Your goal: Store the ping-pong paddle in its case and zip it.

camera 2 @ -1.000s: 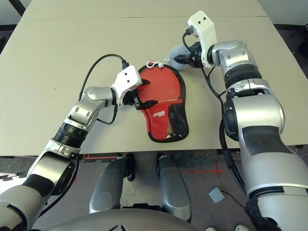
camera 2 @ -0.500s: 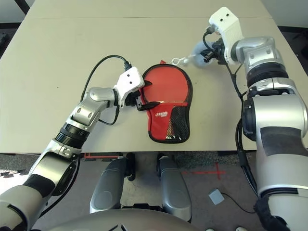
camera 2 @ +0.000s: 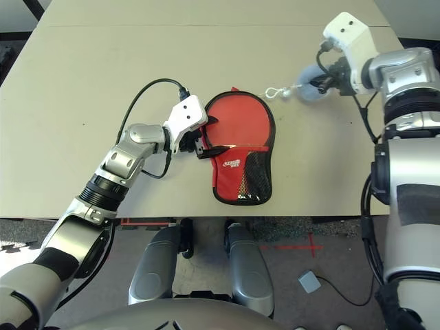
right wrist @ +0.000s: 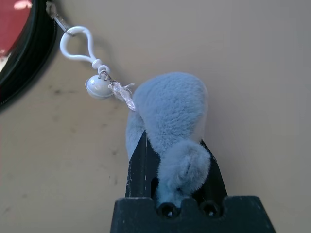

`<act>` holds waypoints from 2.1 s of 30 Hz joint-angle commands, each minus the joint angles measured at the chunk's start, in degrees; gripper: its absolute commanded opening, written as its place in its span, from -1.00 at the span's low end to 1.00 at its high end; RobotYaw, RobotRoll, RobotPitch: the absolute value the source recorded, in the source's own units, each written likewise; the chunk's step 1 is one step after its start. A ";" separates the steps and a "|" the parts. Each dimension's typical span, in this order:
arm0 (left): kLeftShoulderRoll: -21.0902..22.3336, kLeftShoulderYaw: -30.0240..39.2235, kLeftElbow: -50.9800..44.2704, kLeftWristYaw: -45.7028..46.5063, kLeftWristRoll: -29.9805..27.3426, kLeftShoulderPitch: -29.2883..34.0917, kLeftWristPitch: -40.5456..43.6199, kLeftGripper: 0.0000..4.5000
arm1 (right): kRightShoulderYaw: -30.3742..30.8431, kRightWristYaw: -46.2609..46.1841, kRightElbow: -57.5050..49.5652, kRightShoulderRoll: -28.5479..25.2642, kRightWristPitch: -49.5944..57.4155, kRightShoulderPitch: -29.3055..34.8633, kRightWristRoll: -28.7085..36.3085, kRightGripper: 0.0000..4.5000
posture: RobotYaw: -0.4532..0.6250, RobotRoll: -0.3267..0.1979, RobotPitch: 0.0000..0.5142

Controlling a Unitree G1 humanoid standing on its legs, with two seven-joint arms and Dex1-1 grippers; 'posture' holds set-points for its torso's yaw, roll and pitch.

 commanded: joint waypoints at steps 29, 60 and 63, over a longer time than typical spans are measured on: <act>-2.00 -3.49 10.83 -1.30 2.70 -1.16 -0.49 1.00 | 12.68 21.90 -73.25 -38.57 15.50 49.59 50.90 -0.95 | -0.42 0.25 0.03; 2.59 39.76 2.66 35.11 -11.77 6.50 -10.00 1.00 | -23.55 -35.46 -9.03 2.91 -4.56 21.25 31.13 0.99 | -0.18 0.25 0.03; 2.53 40.71 4.38 37.68 -11.87 7.01 -12.81 1.00 | -25.38 -40.11 -6.94 3.38 -8.60 22.71 30.21 0.99 | -0.18 0.25 0.08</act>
